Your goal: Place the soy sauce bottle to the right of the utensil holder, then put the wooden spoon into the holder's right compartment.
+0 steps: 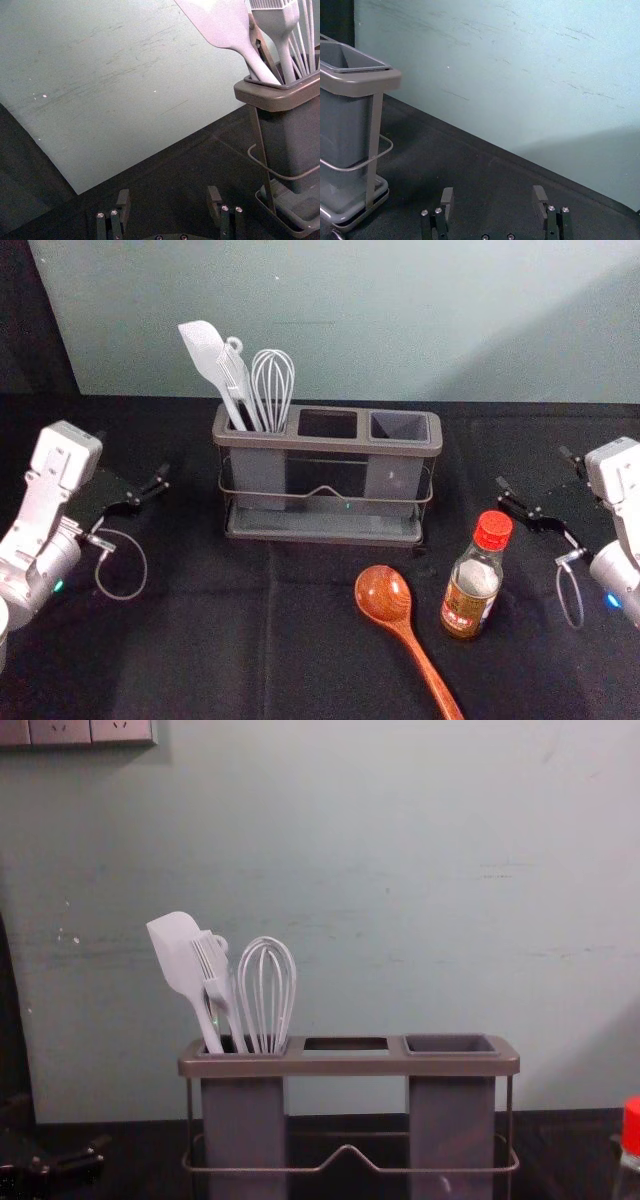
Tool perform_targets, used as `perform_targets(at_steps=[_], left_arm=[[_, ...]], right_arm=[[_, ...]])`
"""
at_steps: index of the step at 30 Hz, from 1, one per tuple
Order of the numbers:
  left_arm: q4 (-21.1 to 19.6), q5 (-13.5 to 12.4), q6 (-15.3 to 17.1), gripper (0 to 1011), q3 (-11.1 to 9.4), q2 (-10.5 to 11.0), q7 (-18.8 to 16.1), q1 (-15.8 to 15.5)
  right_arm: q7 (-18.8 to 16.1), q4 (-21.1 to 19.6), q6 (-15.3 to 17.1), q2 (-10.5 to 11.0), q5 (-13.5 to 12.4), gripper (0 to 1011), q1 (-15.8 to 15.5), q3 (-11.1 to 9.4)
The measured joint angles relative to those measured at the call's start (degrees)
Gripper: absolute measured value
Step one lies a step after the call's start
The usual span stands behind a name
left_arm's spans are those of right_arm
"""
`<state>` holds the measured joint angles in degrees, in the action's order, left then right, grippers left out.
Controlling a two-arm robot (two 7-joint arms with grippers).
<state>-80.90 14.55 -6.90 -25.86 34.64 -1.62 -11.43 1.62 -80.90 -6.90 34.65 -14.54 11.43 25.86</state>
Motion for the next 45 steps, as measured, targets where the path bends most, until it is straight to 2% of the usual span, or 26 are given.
perform_targets(at_steps=[39,42,45], left_arm=[[0.0,0.0,0.0,1005,0.0,0.0,0.0,0.0],[0.0,0.0,0.0,1005,0.0,0.0,0.0,0.0],[0.0,0.0,0.0,1005,0.0,0.0,0.0,0.0]], right_arm=[[0.0,0.0,0.0,0.0,0.0,1002,0.0,0.0],[0.0,-1.1,0.0,0.3,0.2,1002,-1.2,-0.7],[0.0,-3.9,0.1,1.7,0.4,1002,-3.8,-1.8]])
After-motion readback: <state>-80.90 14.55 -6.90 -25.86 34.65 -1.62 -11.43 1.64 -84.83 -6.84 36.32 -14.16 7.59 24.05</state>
